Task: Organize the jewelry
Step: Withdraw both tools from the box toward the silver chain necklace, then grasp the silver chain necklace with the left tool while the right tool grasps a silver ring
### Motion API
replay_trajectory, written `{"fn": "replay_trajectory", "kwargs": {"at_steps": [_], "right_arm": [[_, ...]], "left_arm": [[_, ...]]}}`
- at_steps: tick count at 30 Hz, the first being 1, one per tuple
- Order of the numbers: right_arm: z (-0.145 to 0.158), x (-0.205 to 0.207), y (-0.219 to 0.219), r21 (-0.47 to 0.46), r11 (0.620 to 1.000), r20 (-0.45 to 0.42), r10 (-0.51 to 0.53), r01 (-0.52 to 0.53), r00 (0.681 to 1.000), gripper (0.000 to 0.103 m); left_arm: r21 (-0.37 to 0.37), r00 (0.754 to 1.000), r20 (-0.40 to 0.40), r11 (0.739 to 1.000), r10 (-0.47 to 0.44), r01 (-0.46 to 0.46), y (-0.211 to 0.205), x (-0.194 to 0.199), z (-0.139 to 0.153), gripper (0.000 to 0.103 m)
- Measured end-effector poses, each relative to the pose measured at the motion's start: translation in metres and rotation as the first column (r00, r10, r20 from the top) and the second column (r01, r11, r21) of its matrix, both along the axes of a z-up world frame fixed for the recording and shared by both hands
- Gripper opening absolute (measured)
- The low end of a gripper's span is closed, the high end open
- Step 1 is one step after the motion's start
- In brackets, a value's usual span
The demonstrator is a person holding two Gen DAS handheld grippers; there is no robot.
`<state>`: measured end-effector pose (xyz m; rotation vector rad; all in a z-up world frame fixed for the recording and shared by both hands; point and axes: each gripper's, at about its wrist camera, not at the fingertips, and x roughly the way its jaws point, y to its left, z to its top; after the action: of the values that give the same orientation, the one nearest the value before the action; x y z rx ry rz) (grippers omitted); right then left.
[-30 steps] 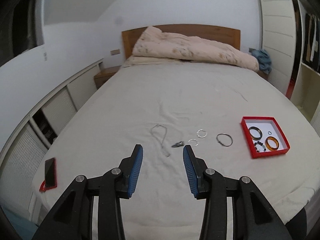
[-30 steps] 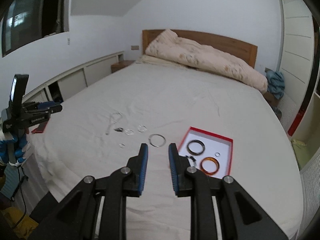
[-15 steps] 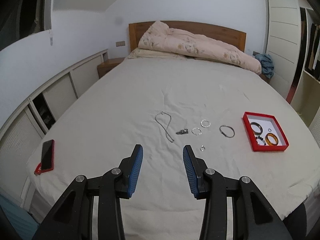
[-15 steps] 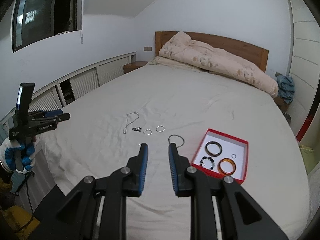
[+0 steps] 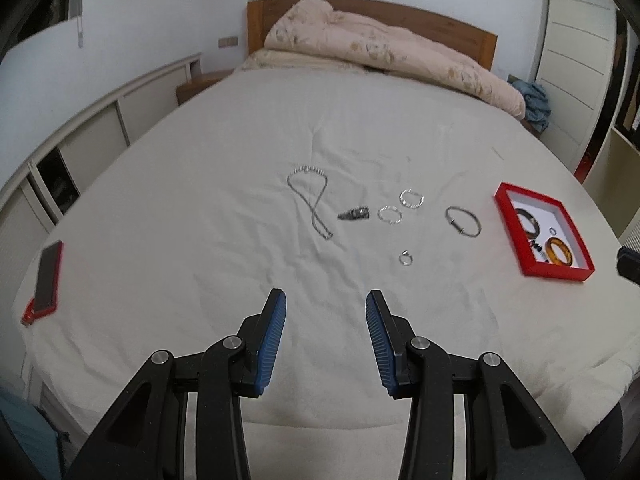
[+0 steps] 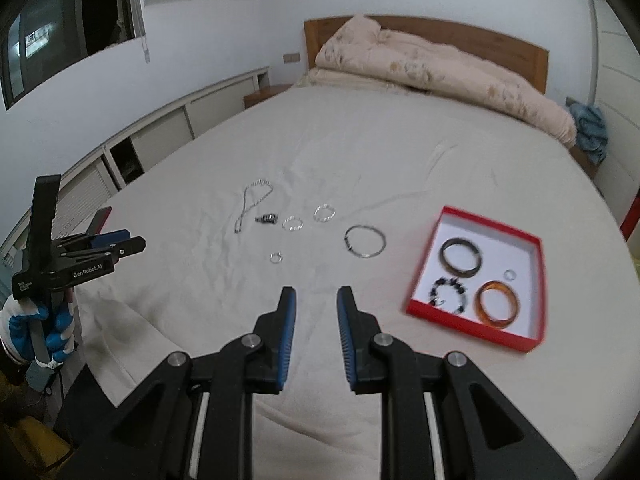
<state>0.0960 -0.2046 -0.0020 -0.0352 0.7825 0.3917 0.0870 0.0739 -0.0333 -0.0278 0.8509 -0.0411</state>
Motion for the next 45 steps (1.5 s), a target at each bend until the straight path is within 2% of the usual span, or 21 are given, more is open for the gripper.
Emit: {"fn": "replay_trajectory", "kwargs": {"at_steps": [8, 16, 32, 45], "right_arm": [[-0.054, 0.047, 0.020, 0.035, 0.999, -0.102, 0.042, -0.038, 0.994, 0.020], [-0.093, 0.082, 0.045, 0.056, 0.994, -0.158, 0.100, -0.092, 0.982, 0.020], [-0.125, 0.119, 0.066, 0.118, 0.983, -0.187, 0.158, -0.137, 0.970, 0.020], [-0.146, 0.147, 0.098, 0.130, 0.970, -0.194, 0.229, -0.206, 0.954, 0.020]], "left_arm": [[-0.024, 0.996, -0.086, 0.999, 0.031, -0.033, 0.012, 0.033, -0.043, 0.041], [-0.042, 0.992, -0.124, 0.998, 0.036, -0.041, 0.017, 0.065, -0.066, 0.041], [-0.103, 0.989, -0.144, 0.994, 0.024, -0.039, 0.015, 0.112, -0.089, 0.041], [-0.104, 0.992, -0.126, 0.994, 0.014, -0.027, 0.015, 0.169, -0.102, 0.041]]}}
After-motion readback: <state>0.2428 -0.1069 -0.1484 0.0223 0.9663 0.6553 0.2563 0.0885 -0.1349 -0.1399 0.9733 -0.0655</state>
